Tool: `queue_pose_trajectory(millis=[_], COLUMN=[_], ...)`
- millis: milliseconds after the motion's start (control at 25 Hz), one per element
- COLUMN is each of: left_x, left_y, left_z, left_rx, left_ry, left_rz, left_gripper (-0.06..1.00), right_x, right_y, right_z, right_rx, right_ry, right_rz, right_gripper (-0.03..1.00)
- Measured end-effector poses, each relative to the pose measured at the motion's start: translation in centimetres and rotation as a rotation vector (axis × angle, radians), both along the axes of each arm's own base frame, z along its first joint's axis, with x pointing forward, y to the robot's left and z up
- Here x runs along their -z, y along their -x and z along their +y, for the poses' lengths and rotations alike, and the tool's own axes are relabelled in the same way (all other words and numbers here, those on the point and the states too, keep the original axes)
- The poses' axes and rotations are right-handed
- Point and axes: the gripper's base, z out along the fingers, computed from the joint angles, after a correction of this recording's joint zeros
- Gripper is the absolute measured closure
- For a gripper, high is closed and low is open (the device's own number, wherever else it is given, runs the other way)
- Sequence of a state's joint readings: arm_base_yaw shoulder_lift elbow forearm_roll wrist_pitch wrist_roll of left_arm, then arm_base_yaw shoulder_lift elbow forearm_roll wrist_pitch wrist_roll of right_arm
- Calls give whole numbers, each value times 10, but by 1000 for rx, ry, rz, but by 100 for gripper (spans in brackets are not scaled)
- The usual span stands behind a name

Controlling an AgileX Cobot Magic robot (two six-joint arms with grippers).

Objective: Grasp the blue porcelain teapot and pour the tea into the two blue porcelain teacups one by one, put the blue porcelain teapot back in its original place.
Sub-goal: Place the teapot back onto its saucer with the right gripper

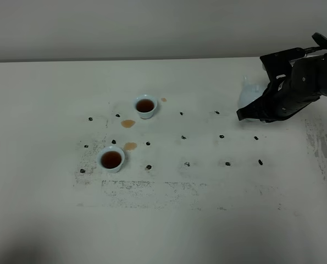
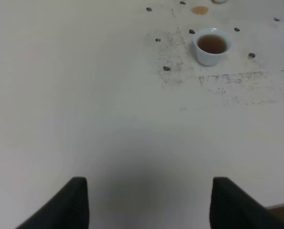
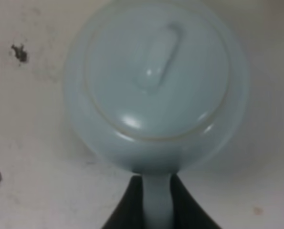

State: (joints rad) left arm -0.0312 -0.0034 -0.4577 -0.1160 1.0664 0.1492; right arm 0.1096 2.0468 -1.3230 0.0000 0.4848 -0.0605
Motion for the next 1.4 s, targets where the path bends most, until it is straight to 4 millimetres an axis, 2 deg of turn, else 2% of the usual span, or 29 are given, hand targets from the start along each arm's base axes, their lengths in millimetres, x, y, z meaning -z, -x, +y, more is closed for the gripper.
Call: queue_pose_trajectory(millis=[960, 1400], left_x=[0, 0], left_y=[0, 0], left_z=[0, 0], left_rx=[0, 0], left_ry=[0, 0], left_rz=[0, 0], left_gripper=[38, 38], right_x=[4, 11], right_y=[3, 6], right_z=[0, -1], right_rx=[13, 13], right_ry=[-1, 5], right_rz=[49, 99], right_gripper=[88, 73])
